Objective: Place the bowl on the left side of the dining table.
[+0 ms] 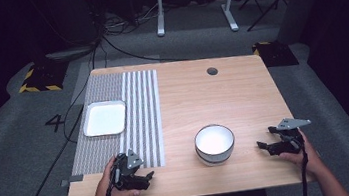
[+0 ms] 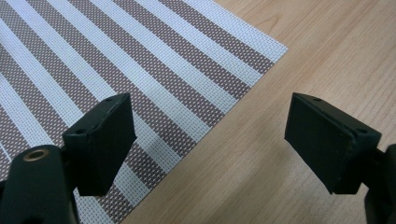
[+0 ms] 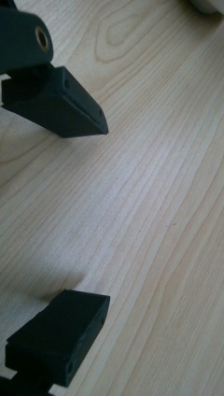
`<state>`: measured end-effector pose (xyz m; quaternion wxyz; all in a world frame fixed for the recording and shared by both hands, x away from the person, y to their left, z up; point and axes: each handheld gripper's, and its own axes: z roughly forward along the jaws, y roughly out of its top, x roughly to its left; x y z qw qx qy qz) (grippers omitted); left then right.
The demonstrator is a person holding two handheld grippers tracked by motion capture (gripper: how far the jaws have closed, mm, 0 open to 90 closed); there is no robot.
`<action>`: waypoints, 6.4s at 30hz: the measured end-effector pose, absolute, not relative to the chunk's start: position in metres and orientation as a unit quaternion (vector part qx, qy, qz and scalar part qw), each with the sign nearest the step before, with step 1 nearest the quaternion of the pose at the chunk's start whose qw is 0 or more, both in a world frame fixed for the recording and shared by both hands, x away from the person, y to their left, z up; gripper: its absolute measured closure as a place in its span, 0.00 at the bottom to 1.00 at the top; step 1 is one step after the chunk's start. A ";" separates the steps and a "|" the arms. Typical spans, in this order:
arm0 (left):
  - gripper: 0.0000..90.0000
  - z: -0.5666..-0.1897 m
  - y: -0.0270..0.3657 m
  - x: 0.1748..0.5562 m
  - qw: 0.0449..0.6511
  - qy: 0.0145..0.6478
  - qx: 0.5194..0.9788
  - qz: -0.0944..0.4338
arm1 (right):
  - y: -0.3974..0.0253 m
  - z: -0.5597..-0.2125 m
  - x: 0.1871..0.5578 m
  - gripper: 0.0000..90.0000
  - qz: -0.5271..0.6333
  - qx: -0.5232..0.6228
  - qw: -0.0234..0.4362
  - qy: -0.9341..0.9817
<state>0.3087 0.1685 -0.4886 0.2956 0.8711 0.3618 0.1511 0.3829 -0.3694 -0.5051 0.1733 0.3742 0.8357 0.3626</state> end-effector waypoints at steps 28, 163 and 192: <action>0.18 -0.470 0.148 0.308 0.320 0.328 0.877 0.145 | -0.369 -0.505 0.383 0.17 0.363 0.374 0.173 0.836; 0.88 -0.417 -0.020 0.340 0.367 -0.030 0.928 0.063 | -0.370 -0.505 0.382 0.17 0.364 0.370 0.175 0.836; 0.87 -0.404 -0.009 0.343 0.425 -0.011 0.904 0.039 | -0.370 -0.505 0.382 0.17 0.363 0.374 0.175 0.836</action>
